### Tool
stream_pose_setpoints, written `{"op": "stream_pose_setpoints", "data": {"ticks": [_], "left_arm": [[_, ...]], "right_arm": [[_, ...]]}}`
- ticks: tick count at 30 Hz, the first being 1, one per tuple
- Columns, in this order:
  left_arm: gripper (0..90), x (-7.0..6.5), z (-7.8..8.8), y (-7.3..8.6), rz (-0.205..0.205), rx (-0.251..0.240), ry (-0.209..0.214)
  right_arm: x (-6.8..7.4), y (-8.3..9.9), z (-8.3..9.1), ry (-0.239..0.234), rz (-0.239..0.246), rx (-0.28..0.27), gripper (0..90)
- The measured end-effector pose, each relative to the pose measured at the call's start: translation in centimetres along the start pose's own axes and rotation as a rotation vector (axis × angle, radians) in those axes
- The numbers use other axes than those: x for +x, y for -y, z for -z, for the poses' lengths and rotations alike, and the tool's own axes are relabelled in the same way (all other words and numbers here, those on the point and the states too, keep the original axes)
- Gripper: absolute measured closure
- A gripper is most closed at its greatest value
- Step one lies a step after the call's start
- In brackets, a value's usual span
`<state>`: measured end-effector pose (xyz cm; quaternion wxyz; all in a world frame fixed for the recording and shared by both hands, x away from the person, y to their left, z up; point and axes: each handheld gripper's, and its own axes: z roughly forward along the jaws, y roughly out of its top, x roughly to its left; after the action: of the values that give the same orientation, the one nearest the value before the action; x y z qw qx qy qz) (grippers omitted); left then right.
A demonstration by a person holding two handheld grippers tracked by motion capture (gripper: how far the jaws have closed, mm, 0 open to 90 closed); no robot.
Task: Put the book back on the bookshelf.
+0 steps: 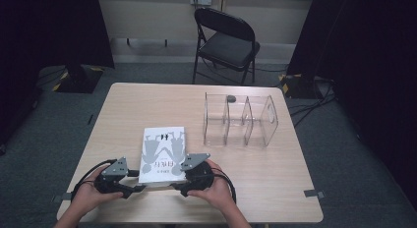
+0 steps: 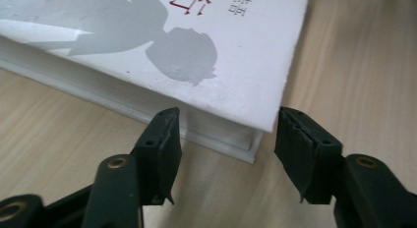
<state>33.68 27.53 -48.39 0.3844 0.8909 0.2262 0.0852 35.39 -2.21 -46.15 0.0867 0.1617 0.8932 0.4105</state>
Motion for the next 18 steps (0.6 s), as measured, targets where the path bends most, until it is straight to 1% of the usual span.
{"op": "stream_pose_setpoints", "data": {"ticks": [1, 3, 5, 7, 9, 11, 13, 16, 17, 18], "left_arm": [[45.1, 0.0, -0.1, 0.0, 0.001, -0.008, 0.013], [45.9, -0.3, -0.3, 0.0, -0.007, 0.013, 0.009], [46.4, -0.5, -0.6, 0.0, -0.022, 0.028, -0.009], [50.0, -0.4, -0.5, -0.1, -0.013, 0.029, -0.021], [53.0, -0.4, -0.5, -0.2, -0.002, 0.035, -0.027], [54.2, -0.4, -0.5, -0.4, 0.001, 0.044, -0.032], [54.2, -0.4, -0.5, -0.5, 0.005, 0.055, -0.037], [54.5, -0.5, -0.4, -0.7, 0.013, 0.066, -0.038], [54.6, -0.6, -0.5, -0.8, 0.019, 0.063, -0.042], [54.8, -0.7, -0.4, -0.8, 0.012, 0.072, -0.049]], "right_arm": [[0.0, -0.2, -0.2, 0.009, 0.008, 0.001, 24.9], [0.2, -0.6, -0.7, 0.001, 0.013, 0.009, 25.7], [0.3, -1.0, -1.3, 0.017, 0.022, 0.010, 25.7], [0.5, -1.4, -1.8, 0.018, 0.042, 0.001, 25.7], [0.6, -1.6, -2.4, 0.015, 0.056, 0.007, 25.6], [0.8, -1.6, -2.8, 0.014, 0.072, -0.001, 24.2], [0.9, -1.7, -3.2, 0.023, 0.102, -0.003, 21.6], [1.3, -1.7, -3.5, 0.027, 0.102, 0.001, 15.8], [1.4, -1.6, -3.6, 0.032, 0.113, -0.005, 14.5], [1.5, -1.5, -3.7, 0.043, 0.126, -0.016, 14.5]]}}
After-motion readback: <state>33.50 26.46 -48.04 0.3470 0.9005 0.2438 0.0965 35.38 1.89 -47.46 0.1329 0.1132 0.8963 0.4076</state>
